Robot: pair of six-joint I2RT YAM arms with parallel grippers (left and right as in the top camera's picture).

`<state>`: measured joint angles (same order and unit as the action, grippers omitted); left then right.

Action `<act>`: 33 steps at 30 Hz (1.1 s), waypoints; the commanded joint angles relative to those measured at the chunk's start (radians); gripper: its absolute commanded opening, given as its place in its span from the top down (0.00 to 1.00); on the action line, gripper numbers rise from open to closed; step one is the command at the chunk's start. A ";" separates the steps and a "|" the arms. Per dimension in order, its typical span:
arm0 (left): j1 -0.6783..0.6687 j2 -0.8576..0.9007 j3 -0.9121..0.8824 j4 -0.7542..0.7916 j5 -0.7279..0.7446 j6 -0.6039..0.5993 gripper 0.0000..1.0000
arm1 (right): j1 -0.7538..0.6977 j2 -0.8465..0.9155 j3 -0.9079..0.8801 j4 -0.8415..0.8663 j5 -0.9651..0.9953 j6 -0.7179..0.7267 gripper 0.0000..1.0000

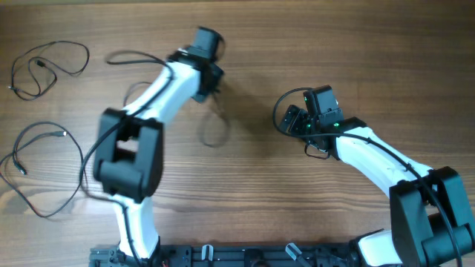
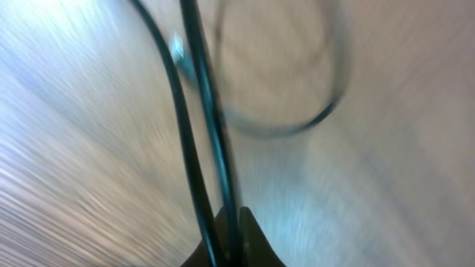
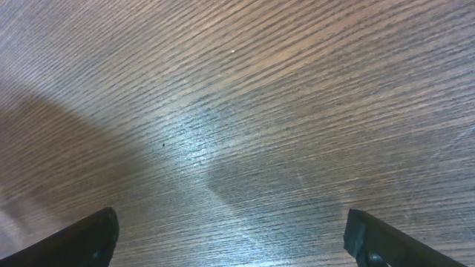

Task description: Untangle cables

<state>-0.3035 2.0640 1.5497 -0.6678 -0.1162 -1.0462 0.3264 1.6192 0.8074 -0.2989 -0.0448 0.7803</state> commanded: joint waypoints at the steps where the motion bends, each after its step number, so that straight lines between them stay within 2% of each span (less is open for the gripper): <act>1: 0.116 -0.159 0.004 0.006 -0.158 0.301 0.96 | 0.000 0.007 0.002 0.007 -0.009 -0.018 0.00; 2: 0.145 -0.170 0.003 0.008 -0.124 0.429 0.96 | 0.000 0.007 0.002 0.008 -0.009 -0.016 0.00; 5: 0.188 -0.168 0.002 -0.029 -0.057 0.964 0.96 | 0.000 0.007 0.002 0.019 -0.008 -0.010 0.00; 6: 0.200 -0.168 0.002 -0.045 -0.057 1.194 0.96 | 0.000 0.007 0.002 0.021 -0.009 -0.011 0.01; 7: 0.209 -0.168 0.002 -0.055 -0.057 1.339 0.96 | 0.000 0.007 0.002 0.023 -0.008 -0.006 0.00; 8: 0.219 -0.168 0.002 -0.054 -0.057 1.428 0.96 | 0.000 0.007 0.002 0.023 -0.008 0.009 0.00; 9: 0.234 -0.168 0.002 -0.044 -0.056 1.465 0.96 | 0.000 0.007 0.002 0.026 -0.008 0.009 0.01; 11: 0.271 -0.166 0.002 -0.008 -0.056 1.493 0.96 | 0.000 0.007 0.002 0.025 -0.008 0.009 0.00; 15: 0.373 -0.155 0.002 0.050 -0.050 1.635 0.96 | 0.000 0.008 0.002 0.030 -0.008 0.014 0.00; 18: 0.439 -0.120 0.001 0.043 0.109 1.761 0.96 | 0.000 0.008 0.002 0.041 -0.004 0.035 0.00; 21: 0.451 -0.092 0.001 0.030 0.139 1.770 0.96 | 0.000 0.008 0.002 0.048 -0.004 0.034 0.00; 22: 0.444 -0.092 0.002 0.026 0.167 1.757 0.96 | 0.000 0.008 0.002 0.052 -0.004 0.034 0.00; 25: 0.409 -0.093 0.002 0.058 0.217 1.559 0.96 | 0.000 0.009 0.002 0.058 0.000 0.034 0.00; 28: 0.358 -0.095 0.002 0.113 0.216 1.425 0.96 | 0.000 0.010 0.002 0.058 0.000 0.034 0.00; 31: 0.298 -0.114 0.002 0.168 0.210 1.371 0.96 | 0.000 0.010 0.002 0.055 0.000 0.033 0.00; 33: 0.265 -0.132 0.002 0.204 0.128 1.359 0.96 | 0.000 0.010 0.002 0.047 0.000 0.031 0.00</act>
<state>0.0048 1.9667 1.5509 -0.4992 0.0734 0.3779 0.3264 1.6192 0.8074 -0.2466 -0.0444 0.8043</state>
